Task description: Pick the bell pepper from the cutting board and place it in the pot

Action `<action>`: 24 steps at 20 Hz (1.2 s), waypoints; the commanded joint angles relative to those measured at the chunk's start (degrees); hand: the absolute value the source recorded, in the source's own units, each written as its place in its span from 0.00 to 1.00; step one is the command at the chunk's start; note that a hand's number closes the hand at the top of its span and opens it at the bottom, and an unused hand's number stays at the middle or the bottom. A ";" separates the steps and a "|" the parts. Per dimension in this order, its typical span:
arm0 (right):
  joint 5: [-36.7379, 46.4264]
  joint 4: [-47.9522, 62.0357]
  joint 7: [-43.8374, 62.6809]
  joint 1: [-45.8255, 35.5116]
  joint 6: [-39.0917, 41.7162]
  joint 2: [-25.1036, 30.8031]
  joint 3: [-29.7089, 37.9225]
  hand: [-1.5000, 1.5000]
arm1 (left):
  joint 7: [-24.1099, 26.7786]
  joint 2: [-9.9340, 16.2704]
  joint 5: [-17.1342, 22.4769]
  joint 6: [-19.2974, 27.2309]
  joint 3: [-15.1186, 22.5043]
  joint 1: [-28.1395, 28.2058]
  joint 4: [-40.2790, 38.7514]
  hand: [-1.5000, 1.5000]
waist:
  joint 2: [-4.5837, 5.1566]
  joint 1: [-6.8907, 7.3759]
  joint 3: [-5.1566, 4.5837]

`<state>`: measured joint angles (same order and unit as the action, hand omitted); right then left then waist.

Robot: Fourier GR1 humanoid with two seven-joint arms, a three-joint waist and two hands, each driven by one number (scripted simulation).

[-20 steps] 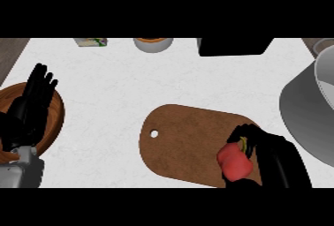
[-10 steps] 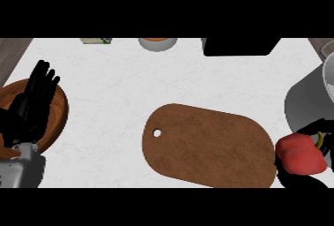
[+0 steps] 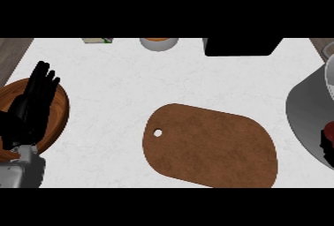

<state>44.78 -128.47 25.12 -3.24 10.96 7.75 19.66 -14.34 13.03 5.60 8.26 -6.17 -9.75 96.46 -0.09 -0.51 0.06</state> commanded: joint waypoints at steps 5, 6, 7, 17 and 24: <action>-14.73 23.01 -13.12 -7.43 -5.82 6.93 15.16 1.00 | 0.86 -1.19 -1.57 0.92 0.34 -1.44 -1.79 0.50 | 0.24 0.70 0.03; -10.17 23.18 -16.01 -4.40 -5.63 10.72 15.84 1.00 | -2.92 0.42 0.42 -0.11 -0.93 -3.50 -0.69 0.50 | 0.21 0.57 0.02; -0.24 21.10 -15.05 -2.76 -7.58 12.21 12.60 1.00 | -0.15 -0.04 -0.69 -0.34 0.00 -2.91 -2.40 0.50 | 0.57 0.86 0.00; 6.09 55.68 -28.44 -11.07 -22.95 20.14 13.69 1.00 | 1.81 -2.74 -2.47 0.67 1.52 -2.21 -2.94 0.50 | 0.28 1.01 -0.01; -0.38 67.45 -26.58 -16.24 -16.52 20.96 16.96 0.00 | 1.03 -1.11 -0.90 -1.31 0.42 -3.51 -3.64 0.50 | 0.72 1.88 0.09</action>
<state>48.30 -70.31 -1.23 -16.23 -7.30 28.81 34.38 -14.13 12.10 4.67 7.40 -5.90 -13.06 93.82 -0.46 0.69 -1.87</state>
